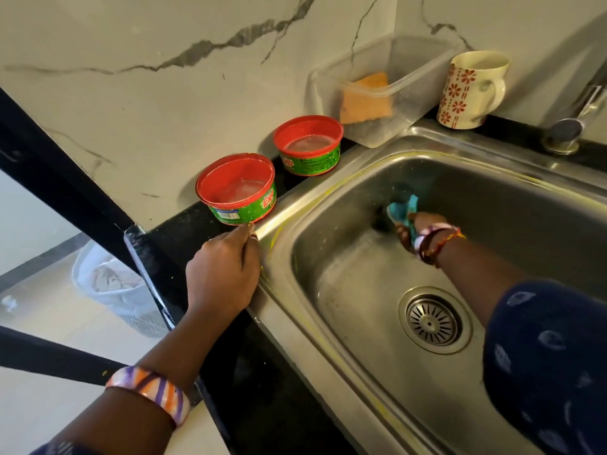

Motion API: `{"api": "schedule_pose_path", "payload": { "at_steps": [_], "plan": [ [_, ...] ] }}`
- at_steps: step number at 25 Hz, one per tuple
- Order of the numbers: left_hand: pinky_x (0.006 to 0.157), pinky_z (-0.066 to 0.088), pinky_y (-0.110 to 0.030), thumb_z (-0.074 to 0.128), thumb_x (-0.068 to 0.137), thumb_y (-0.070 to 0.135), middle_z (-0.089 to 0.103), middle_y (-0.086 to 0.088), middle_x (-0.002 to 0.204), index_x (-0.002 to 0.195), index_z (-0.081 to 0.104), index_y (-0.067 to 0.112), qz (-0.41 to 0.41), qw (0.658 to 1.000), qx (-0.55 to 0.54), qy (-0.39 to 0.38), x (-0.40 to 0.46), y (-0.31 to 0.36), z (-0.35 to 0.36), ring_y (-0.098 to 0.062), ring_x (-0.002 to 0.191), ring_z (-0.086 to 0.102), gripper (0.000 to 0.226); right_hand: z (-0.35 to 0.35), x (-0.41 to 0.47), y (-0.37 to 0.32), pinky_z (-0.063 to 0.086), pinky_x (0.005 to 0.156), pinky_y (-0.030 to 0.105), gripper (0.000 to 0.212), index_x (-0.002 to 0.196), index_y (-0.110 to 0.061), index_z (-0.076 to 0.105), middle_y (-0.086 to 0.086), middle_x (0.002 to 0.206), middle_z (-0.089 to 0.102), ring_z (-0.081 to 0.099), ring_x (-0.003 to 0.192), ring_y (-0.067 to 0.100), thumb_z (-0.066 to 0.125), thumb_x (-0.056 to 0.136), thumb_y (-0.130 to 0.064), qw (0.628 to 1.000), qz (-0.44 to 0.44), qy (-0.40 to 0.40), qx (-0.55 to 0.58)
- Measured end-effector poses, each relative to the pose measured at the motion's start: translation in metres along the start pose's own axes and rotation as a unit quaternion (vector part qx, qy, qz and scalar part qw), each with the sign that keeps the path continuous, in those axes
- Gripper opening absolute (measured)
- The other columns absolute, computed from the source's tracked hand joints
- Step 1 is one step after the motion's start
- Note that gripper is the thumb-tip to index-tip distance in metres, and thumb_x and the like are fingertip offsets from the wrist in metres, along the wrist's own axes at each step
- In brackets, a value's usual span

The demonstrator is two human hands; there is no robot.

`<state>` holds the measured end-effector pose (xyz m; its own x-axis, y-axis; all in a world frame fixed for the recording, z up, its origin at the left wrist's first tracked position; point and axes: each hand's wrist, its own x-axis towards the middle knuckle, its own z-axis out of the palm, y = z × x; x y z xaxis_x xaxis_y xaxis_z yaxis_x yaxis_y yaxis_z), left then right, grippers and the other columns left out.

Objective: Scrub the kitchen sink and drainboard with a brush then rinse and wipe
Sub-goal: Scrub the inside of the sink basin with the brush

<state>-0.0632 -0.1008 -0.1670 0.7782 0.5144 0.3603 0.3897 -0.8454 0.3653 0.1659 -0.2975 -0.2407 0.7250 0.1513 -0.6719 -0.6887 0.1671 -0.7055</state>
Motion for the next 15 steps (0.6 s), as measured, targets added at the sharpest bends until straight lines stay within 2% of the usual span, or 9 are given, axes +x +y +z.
{"api": "schedule_pose_path", "payload": {
  "at_steps": [3,4,6,8,10,11,13,15],
  "plan": [
    [0.057,0.031,-0.027,0.035,0.091,0.034,0.068,-0.008,0.089,0.118,0.063,0.02,-0.003,1.0,0.009,-0.003,0.0,-0.001,0.0,-0.03,0.077,0.061,0.041,0.007,0.0,0.024,0.041,0.039,0.019,0.012,0.098,-0.018,0.057,0.006,0.06,0.048,0.045,0.045,0.018,0.047,0.093,-0.015,0.979,-0.047,0.019,-0.195],
    [0.055,0.029,-0.026,0.039,0.094,0.03,0.068,-0.008,0.089,0.118,0.063,0.02,-0.007,1.0,0.008,-0.007,0.001,-0.001,-0.001,-0.029,0.076,0.061,0.036,0.01,0.0,0.03,0.042,0.046,0.023,0.012,0.096,-0.017,0.06,0.006,0.061,0.048,0.044,0.048,0.02,0.049,0.09,-0.017,0.975,-0.068,0.018,-0.211],
    [0.049,0.024,-0.023,0.043,0.096,0.025,0.068,-0.007,0.087,0.118,0.064,0.019,-0.012,1.0,0.006,-0.006,0.0,-0.001,-0.002,-0.025,0.072,0.058,0.031,0.023,-0.004,0.035,0.042,0.051,0.027,0.019,0.088,-0.005,0.062,0.008,0.062,0.05,0.046,0.047,0.02,0.048,0.086,-0.017,0.984,-0.078,0.035,-0.159],
    [0.048,0.022,-0.017,0.042,0.096,0.026,0.068,-0.007,0.087,0.118,0.064,0.019,-0.009,1.0,0.008,-0.003,0.0,0.0,-0.003,-0.023,0.071,0.057,0.032,0.034,-0.016,0.034,0.036,0.037,0.014,0.02,0.079,-0.004,0.053,0.008,0.062,0.046,0.043,0.034,0.013,0.039,0.092,-0.009,0.998,-0.028,0.046,-0.021],
    [0.048,0.021,-0.016,0.035,0.093,0.032,0.068,-0.007,0.086,0.115,0.065,0.019,-0.001,1.0,0.006,0.0,0.0,0.001,-0.002,-0.024,0.07,0.058,0.04,0.034,-0.036,0.037,0.026,0.028,0.006,0.024,0.075,-0.008,0.044,0.004,0.06,0.043,0.037,0.026,0.005,0.035,0.098,-0.012,0.994,0.062,-0.017,0.089],
    [0.047,0.021,-0.016,0.033,0.09,0.034,0.068,-0.007,0.085,0.112,0.066,0.019,0.002,1.0,0.007,0.001,0.001,0.001,-0.003,-0.025,0.07,0.058,0.043,0.032,-0.052,0.037,0.024,0.026,0.006,0.027,0.075,-0.007,0.042,0.003,0.054,0.042,0.033,0.023,0.004,0.035,0.099,-0.017,0.991,0.083,-0.053,0.091],
    [0.047,0.019,-0.017,0.035,0.093,0.032,0.067,-0.008,0.086,0.109,0.067,0.017,-0.005,1.0,0.012,-0.005,0.0,0.002,-0.005,-0.025,0.069,0.056,0.039,0.029,-0.084,0.031,0.021,0.023,0.009,0.031,0.076,-0.008,0.041,-0.001,0.042,0.038,0.028,0.021,0.002,0.033,0.101,-0.025,0.983,0.123,-0.13,0.046],
    [0.047,0.019,-0.019,0.041,0.095,0.026,0.066,-0.009,0.085,0.107,0.067,0.015,-0.016,1.0,0.01,-0.012,0.0,0.003,-0.007,-0.02,0.064,0.047,0.03,0.028,-0.111,0.036,0.02,0.022,0.01,0.03,0.08,-0.009,0.042,-0.002,0.045,0.036,0.027,0.023,0.001,0.033,0.1,-0.029,0.972,0.134,-0.187,-0.037]
  ]
}}
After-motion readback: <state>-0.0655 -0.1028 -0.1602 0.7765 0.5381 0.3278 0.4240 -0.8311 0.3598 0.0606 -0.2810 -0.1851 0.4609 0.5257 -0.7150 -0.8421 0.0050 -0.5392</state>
